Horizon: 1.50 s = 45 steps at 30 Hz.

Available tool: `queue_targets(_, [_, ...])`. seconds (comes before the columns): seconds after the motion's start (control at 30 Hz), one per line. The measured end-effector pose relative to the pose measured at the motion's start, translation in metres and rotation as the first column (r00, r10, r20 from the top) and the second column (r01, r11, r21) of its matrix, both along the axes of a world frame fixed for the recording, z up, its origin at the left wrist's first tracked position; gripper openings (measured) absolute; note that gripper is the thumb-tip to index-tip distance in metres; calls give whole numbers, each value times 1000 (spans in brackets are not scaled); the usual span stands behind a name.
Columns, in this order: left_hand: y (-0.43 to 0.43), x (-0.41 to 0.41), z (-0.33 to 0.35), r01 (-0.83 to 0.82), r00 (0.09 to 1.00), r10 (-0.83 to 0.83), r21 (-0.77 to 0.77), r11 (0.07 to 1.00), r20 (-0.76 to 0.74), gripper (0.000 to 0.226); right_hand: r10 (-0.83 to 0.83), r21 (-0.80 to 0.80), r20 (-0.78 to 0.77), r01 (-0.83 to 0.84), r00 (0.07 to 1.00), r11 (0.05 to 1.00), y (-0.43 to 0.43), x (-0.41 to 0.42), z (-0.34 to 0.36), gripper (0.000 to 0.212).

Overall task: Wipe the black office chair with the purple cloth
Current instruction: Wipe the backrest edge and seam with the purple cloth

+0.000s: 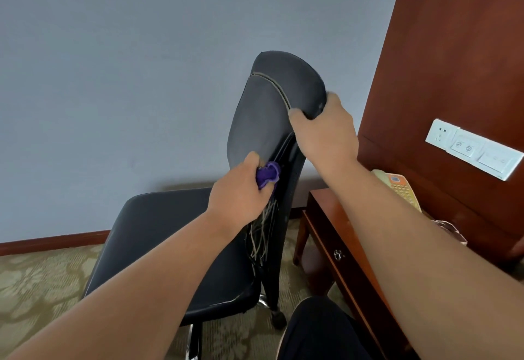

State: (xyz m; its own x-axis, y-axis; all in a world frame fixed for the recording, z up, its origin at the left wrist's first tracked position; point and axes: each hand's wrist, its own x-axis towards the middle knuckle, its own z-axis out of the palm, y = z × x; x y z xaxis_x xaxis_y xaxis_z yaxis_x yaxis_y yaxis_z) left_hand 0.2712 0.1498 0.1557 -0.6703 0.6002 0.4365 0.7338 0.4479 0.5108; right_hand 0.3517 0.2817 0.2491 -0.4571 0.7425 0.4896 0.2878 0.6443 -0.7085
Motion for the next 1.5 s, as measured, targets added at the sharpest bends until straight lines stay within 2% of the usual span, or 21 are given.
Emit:
queue_targets(0.1, [-5,-1,2,37,993,-41,39,999,110,26,65,-95,76,-58,995,994,2,3,-10,40])
queue_targets(0.23, [-4,1,1,29,988,-45,103,994,150,26,94,-128,45,-88,995,988,4,-2,-14,37])
queue_targets(0.47, [-7,-6,-21,-11,999,15,-90,996,52,25,45,-105,10,-43,999,994,5,-4,-21,33])
queue_targets(0.6, [-21,-12,-43,-33,994,57,-237,971,96,24,57,-126,-6,-57,998,990,9,-5,-20,31])
queue_targets(0.73, [-23,-11,-41,-17,981,45,-149,989,190,24,58,-140,-9,-59,998,988,8,-6,-20,31])
queue_targets(0.93, [7,4,1,-4,995,-8,116,993,99,28,64,-147,-23,-66,998,987,6,-5,-20,33])
queue_targets(1.1, [4,1,-28,-53,998,51,-65,996,-26,27,74,-140,-22,-76,997,987,7,-2,-21,30])
queue_targets(1.27, [-23,-2,-81,-134,987,149,-201,970,61,27,70,-132,-23,-73,997,989,4,-5,-23,30])
queue_targets(1.37, [-27,0,-86,-132,979,153,-147,980,137,26,63,-131,-30,-66,998,989,2,-5,-23,30])
queue_targets(1.5, [-18,5,-65,-108,989,106,9,994,101,27,55,-127,-28,-58,998,990,1,-5,-23,32])
